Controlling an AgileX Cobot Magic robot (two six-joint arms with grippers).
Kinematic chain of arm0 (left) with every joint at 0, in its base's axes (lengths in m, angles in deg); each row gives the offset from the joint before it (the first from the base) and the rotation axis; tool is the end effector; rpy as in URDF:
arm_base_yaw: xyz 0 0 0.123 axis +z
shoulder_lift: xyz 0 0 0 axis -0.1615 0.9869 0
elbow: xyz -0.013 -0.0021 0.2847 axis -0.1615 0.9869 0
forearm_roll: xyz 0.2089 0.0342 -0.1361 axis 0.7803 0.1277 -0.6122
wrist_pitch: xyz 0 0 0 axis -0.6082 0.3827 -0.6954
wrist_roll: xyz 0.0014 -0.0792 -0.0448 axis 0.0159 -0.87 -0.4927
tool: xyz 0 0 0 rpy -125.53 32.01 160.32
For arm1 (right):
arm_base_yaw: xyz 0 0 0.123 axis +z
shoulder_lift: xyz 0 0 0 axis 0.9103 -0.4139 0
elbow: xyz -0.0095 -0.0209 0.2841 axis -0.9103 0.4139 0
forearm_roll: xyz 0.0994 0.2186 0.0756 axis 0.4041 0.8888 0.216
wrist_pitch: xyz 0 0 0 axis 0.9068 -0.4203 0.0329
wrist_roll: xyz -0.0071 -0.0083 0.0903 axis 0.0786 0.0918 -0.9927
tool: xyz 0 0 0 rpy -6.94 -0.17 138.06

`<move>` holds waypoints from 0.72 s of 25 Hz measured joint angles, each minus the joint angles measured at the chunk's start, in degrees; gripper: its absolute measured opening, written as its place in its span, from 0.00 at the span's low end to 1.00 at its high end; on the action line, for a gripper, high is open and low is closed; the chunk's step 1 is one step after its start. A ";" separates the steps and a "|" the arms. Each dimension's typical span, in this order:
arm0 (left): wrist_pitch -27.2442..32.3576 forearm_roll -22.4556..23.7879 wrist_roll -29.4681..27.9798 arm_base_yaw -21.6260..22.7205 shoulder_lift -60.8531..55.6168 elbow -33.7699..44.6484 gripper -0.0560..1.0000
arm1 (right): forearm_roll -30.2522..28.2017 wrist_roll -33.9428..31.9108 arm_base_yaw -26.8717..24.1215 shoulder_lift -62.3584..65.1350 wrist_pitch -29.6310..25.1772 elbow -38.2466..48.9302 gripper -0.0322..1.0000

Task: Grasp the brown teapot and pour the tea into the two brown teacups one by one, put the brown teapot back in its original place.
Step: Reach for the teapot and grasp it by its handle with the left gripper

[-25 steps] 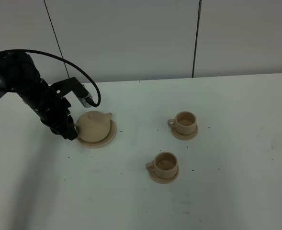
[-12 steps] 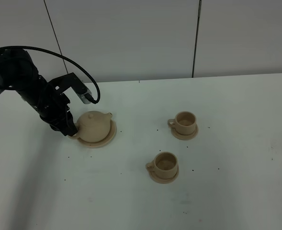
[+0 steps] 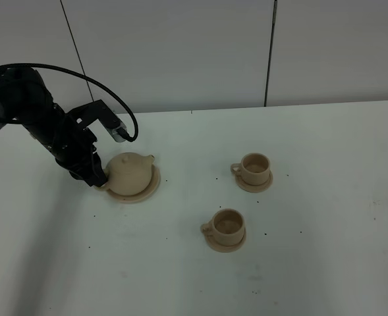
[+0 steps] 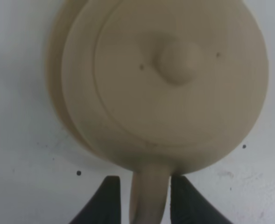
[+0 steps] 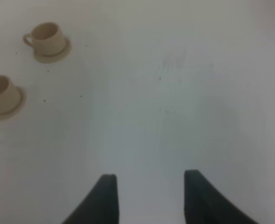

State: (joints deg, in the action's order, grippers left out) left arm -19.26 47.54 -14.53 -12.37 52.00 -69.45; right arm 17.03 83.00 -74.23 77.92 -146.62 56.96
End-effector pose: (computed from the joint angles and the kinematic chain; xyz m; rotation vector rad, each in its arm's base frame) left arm 0.4749 -0.0445 0.1550 1.3669 2.5229 -0.1535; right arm -0.0042 0.0219 0.2747 -0.0432 2.0491 0.1127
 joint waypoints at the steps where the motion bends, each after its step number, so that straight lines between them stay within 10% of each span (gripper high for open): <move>1: -0.06 0.01 0.00 0.00 0.00 0.00 0.36 | 0.00 0.00 0.00 0.00 0.00 0.00 0.35; 18: -0.16 -0.16 0.00 0.00 0.00 0.00 0.29 | 0.00 0.00 0.00 0.00 0.00 0.00 0.35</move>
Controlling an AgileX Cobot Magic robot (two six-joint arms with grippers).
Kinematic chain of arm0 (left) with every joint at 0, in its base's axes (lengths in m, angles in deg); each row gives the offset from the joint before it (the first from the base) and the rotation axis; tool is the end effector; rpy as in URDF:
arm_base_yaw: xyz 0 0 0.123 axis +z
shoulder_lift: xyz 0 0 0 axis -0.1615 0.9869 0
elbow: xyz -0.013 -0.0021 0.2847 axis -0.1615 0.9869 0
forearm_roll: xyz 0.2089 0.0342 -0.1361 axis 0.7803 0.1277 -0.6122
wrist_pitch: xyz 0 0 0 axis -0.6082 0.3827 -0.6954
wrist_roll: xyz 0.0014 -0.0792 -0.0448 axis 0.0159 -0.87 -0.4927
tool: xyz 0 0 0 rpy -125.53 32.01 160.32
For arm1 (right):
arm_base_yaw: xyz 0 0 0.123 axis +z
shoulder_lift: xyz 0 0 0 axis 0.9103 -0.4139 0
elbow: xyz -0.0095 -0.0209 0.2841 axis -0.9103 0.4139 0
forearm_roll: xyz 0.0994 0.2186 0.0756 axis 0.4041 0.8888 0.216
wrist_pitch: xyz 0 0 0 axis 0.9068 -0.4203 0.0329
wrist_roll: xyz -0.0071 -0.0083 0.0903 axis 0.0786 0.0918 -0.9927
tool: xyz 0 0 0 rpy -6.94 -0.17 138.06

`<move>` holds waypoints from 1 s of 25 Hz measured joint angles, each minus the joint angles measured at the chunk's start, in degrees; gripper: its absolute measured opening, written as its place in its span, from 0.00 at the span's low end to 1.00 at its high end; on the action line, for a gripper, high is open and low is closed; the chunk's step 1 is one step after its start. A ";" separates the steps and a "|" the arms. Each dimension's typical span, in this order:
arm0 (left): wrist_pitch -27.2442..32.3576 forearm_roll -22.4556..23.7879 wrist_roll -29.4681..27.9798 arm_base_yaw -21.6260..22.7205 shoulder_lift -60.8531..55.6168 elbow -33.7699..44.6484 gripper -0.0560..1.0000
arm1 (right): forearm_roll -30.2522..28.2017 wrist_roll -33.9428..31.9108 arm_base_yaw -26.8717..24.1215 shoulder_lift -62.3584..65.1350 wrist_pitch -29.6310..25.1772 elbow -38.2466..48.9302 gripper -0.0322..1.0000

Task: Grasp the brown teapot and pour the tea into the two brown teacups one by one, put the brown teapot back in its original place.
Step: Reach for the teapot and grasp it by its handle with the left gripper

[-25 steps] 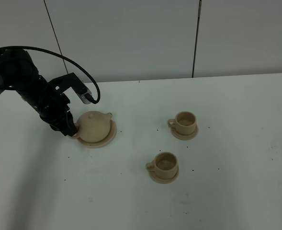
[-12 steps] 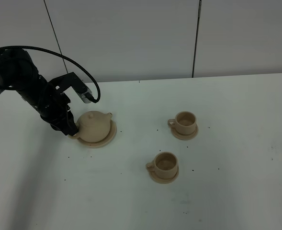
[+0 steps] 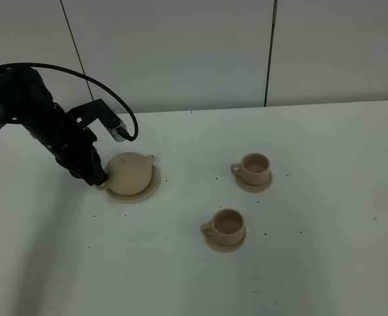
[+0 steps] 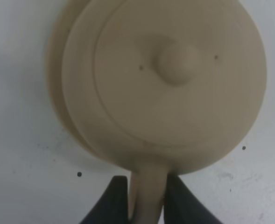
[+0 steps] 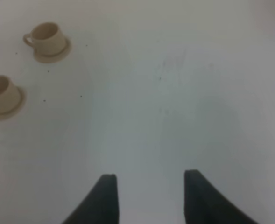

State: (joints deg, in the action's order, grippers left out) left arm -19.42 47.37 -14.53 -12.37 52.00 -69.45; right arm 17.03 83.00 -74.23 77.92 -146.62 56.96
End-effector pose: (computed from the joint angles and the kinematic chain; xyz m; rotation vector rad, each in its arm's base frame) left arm 0.4751 -0.0447 0.1551 1.3631 2.5208 -0.1546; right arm -0.0042 0.0219 0.2747 -0.0432 2.0491 0.1127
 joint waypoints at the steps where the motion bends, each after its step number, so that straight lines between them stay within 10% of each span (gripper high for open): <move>1: 0.00 0.00 0.00 0.00 0.00 0.00 0.29 | 0.00 0.00 0.00 0.00 0.00 0.00 0.35; 25: 0.00 -0.24 0.00 0.00 0.00 0.00 0.24 | 0.00 0.00 0.00 0.00 0.00 0.00 0.35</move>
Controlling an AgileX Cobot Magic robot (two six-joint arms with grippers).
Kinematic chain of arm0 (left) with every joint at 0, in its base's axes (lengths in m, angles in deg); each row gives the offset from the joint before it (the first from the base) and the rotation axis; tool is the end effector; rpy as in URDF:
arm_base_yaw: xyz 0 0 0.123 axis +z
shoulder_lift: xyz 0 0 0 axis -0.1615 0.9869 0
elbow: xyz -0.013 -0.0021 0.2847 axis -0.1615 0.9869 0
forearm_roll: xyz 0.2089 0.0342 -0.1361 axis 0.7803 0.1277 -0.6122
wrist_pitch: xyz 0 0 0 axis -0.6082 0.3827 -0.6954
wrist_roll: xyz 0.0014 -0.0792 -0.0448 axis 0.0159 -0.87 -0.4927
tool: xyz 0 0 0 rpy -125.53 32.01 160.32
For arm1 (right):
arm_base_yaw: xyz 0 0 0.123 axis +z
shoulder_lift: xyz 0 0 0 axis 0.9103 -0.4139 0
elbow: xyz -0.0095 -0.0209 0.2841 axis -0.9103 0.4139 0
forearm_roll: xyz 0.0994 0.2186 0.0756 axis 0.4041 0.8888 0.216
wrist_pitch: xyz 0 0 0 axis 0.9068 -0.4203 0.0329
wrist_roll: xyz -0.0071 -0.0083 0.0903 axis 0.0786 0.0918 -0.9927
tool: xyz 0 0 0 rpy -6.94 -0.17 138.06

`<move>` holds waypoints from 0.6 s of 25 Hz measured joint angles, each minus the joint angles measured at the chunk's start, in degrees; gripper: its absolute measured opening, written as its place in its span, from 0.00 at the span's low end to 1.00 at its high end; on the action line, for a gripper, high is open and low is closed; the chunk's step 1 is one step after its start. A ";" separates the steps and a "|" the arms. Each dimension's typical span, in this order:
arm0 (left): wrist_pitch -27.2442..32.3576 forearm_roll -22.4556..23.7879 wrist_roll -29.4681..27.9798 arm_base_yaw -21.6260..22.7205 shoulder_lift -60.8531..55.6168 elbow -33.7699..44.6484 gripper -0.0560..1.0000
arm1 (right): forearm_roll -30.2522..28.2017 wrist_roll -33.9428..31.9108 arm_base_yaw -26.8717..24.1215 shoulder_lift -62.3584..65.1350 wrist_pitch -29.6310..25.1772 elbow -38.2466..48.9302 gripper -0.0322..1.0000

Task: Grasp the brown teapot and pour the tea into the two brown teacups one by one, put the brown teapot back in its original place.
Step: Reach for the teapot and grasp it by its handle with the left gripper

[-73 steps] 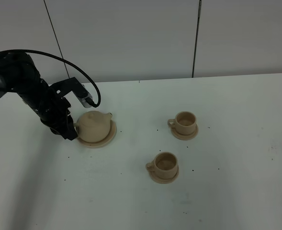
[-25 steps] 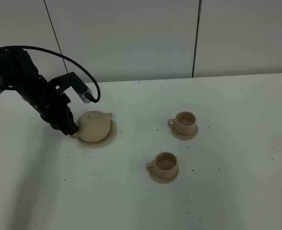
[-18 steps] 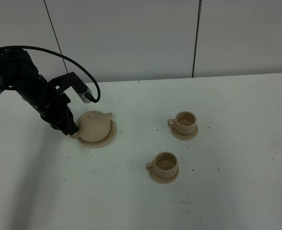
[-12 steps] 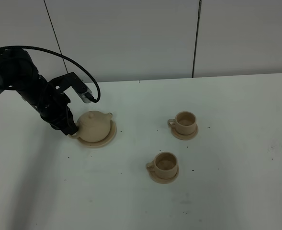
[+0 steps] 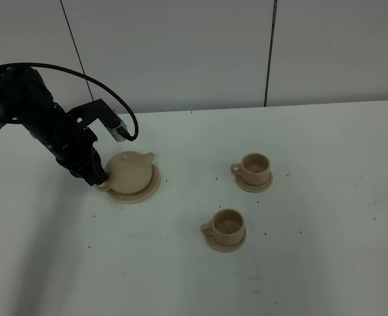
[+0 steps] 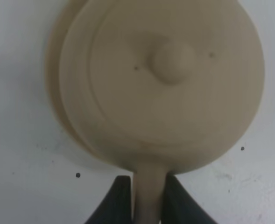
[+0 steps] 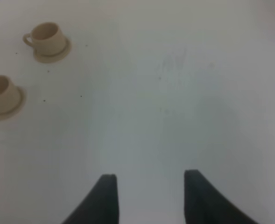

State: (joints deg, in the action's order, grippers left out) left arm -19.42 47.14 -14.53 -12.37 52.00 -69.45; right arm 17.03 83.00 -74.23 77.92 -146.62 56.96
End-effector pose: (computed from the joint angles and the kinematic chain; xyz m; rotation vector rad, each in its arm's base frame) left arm 0.4752 -0.0450 0.1552 1.3599 2.5203 -0.1591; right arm -0.0042 0.0219 0.2747 -0.0432 2.0491 0.1127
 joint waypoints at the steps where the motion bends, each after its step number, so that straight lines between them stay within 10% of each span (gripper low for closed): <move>1: 0.00 -0.13 0.00 0.00 0.00 0.00 0.23 | 0.00 0.00 0.00 0.00 0.00 0.00 0.35; 15: 0.05 -0.16 0.00 0.00 0.00 0.00 0.22 | 0.00 0.00 0.00 0.00 0.00 0.00 0.35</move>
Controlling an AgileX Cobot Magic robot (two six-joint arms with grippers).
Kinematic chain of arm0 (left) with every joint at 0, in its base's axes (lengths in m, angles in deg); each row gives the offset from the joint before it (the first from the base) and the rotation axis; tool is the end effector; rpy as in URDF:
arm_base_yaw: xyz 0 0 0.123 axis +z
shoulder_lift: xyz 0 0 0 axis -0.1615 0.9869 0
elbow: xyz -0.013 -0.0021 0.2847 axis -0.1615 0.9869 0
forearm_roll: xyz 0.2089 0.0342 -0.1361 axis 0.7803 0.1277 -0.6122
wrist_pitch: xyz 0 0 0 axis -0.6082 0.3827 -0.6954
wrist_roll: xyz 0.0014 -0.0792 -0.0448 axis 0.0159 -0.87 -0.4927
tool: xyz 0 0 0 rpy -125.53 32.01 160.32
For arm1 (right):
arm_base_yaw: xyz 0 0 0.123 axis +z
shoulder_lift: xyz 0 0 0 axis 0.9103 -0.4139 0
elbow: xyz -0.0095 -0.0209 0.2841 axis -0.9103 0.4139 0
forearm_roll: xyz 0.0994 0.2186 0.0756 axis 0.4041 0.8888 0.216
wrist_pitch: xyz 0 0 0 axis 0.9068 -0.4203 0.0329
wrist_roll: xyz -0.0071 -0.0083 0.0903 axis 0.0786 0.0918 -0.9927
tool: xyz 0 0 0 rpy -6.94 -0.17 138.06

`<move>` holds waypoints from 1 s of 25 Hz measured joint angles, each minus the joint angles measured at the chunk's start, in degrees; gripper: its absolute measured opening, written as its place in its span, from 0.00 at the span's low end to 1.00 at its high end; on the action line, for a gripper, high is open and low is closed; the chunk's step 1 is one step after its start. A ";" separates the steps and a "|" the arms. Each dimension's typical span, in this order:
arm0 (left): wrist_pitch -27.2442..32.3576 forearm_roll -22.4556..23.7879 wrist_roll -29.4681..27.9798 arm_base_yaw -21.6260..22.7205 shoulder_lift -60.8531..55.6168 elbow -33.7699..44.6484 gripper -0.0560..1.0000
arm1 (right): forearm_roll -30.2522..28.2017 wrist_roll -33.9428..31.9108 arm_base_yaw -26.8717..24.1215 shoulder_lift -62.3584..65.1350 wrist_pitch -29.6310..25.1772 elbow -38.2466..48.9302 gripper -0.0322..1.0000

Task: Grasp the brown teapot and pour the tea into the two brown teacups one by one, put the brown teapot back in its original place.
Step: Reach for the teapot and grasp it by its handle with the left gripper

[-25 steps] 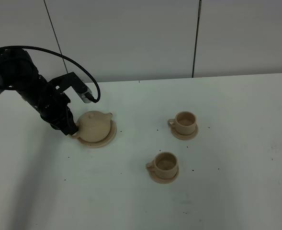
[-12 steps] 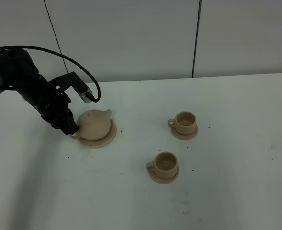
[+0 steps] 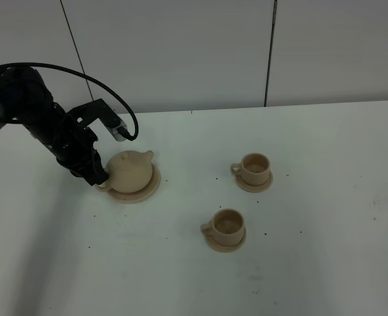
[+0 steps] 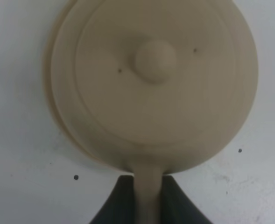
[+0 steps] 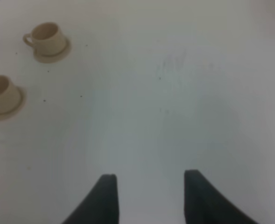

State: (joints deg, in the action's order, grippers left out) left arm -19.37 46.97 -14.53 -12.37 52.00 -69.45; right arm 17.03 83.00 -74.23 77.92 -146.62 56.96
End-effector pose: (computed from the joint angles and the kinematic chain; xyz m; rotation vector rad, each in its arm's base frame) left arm 0.4751 -0.0452 0.1553 1.3580 2.5204 -0.1632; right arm -0.0042 0.0219 0.2747 -0.0432 2.0491 0.1127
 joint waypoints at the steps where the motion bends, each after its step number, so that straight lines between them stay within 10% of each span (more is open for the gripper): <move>1: 0.00 0.00 0.00 0.00 0.00 0.00 0.22 | 0.00 0.00 0.00 0.00 0.00 0.00 0.35; 25: 0.22 0.62 1.10 -0.97 0.00 0.00 0.22 | 0.00 0.00 0.00 0.00 0.00 0.00 0.35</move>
State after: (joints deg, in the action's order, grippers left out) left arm -19.15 47.60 -13.43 -13.35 52.00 -69.45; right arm 17.03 83.00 -74.23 77.92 -146.62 56.96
